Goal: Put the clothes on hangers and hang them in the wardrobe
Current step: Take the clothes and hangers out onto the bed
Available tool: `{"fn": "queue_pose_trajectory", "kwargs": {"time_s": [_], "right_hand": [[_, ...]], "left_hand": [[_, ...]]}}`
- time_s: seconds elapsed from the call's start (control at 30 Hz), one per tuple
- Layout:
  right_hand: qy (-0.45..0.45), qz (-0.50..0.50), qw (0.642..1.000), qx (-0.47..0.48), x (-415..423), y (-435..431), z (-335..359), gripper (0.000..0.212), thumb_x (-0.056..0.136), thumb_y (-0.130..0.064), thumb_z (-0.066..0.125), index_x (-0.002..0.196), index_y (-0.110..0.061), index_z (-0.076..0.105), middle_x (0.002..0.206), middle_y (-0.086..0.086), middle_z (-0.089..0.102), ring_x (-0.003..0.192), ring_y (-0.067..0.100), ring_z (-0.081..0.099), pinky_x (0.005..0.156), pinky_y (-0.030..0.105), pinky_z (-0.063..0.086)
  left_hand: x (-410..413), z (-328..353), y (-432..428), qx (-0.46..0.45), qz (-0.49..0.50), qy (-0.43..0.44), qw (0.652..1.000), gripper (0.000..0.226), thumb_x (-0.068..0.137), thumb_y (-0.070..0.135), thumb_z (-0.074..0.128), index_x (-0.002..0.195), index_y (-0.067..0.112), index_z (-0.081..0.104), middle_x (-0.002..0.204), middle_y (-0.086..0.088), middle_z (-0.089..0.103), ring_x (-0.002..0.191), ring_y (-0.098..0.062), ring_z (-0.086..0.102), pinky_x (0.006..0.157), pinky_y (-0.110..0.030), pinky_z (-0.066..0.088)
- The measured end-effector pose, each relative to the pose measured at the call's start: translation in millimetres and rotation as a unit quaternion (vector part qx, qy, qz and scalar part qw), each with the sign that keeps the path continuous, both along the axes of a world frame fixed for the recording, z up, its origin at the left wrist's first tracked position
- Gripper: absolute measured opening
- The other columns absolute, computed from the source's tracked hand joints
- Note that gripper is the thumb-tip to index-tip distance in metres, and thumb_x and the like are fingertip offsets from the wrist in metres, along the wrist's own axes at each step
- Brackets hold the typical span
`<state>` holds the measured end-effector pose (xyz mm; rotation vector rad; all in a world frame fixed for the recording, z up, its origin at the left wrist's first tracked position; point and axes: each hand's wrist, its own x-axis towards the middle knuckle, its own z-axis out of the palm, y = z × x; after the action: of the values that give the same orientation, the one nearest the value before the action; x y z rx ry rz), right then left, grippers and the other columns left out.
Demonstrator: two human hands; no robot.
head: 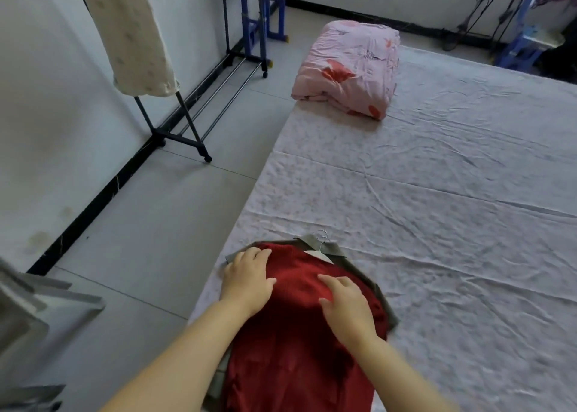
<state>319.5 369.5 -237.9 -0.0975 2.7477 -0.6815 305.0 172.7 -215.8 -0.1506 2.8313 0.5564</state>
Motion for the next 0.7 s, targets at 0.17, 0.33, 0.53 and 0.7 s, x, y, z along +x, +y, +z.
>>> {"fn": "queue_pose_trajectory", "kwargs": {"time_s": [0.17,0.33,0.53,0.7], "right_hand": [[-0.004,0.067,0.998,0.013,-1.1,-21.3,11.4,0.049,0.089,-0.029,0.055,0.136,-0.031,0.043,0.132,-0.005,0.047,0.121,0.016,0.044,0.099,0.028,0.036],[0.015,0.157,0.987,-0.002,-4.8,-75.1,45.5,0.049,0.09,-0.03,0.054,0.137,-0.029,0.042,0.134,-0.004,0.046,0.124,0.017,0.041,0.102,0.029,0.035],[0.045,0.318,0.947,-0.017,31.6,-178.0,94.3,0.05,0.09,-0.03,0.053,0.138,-0.029,0.039,0.135,-0.002,0.045,0.124,0.019,0.041,0.103,0.029,0.033],[0.064,0.473,0.879,-0.024,107.0,-277.3,126.3,0.05,0.093,-0.035,0.05,0.14,-0.03,0.034,0.139,-0.004,0.041,0.124,0.018,0.041,0.104,0.031,0.035]], "left_hand": [[17.7,12.2,-19.1,-0.033,0.014,0.018,0.999,0.057,0.088,0.037,0.055,0.139,0.023,0.035,0.139,0.005,0.04,0.129,-0.017,0.035,0.106,-0.032,0.027],[55.6,39.5,-62.6,-0.078,0.054,0.044,0.995,0.054,0.087,0.038,0.053,0.137,0.026,0.036,0.134,0.006,0.043,0.123,-0.016,0.039,0.103,-0.03,0.028],[146.6,77.6,-144.5,-0.113,0.19,0.065,0.973,0.057,0.092,0.036,0.049,0.142,0.021,0.028,0.139,0.003,0.037,0.127,-0.018,0.034,0.106,-0.033,0.027],[276.6,99.3,-206.8,-0.147,0.333,0.067,0.929,0.057,0.09,0.034,0.052,0.141,0.023,0.031,0.14,0.004,0.038,0.127,-0.018,0.036,0.104,-0.03,0.026]]}}
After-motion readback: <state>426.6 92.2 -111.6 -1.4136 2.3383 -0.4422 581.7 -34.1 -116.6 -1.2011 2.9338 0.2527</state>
